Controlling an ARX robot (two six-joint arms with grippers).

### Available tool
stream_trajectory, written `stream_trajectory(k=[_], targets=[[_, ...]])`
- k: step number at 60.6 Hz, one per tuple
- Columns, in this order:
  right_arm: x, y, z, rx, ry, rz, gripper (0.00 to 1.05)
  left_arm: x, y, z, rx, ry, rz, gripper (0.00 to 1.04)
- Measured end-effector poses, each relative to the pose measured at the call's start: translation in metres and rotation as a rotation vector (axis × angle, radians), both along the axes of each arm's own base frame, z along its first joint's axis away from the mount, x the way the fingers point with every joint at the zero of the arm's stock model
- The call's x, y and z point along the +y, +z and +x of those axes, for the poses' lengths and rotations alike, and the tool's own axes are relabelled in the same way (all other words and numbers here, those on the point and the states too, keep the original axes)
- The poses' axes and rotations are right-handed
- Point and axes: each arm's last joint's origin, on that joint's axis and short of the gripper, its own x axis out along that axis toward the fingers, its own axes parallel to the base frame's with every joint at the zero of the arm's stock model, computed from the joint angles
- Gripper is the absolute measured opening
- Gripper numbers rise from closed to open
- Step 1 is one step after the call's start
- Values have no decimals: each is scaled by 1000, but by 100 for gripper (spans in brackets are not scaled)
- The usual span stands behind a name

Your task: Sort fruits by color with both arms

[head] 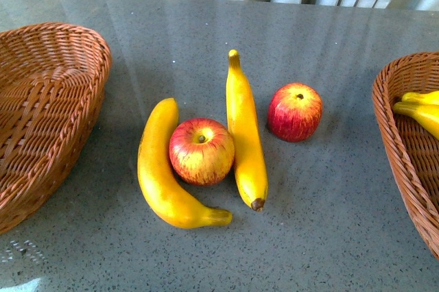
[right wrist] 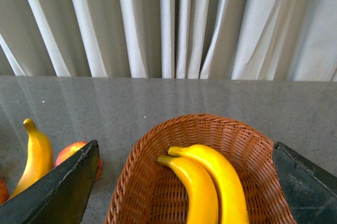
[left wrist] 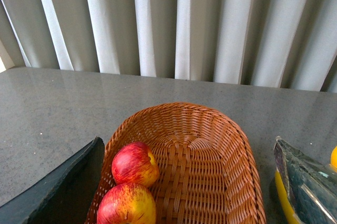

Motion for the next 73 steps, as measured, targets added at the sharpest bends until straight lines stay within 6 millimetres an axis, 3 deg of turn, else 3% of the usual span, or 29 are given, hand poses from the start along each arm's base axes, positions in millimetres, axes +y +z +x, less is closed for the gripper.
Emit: stream_trajectory(k=[46, 53, 58, 65, 73], targets=[[0, 0, 0, 0, 0, 0, 96, 0, 0, 0, 0, 0, 0, 96], [0, 0, 0, 0, 0, 0, 96, -5, 3, 3, 390, 131, -34, 96], [0, 0, 0, 0, 0, 0, 96, -11, 8, 17, 480, 131, -16, 96], [0, 0, 0, 0, 0, 0, 96, -14, 31, 58, 407, 150, -19, 96], [0, 0, 0, 0, 0, 0, 96, -22, 40, 92, 396, 127, -8, 96]])
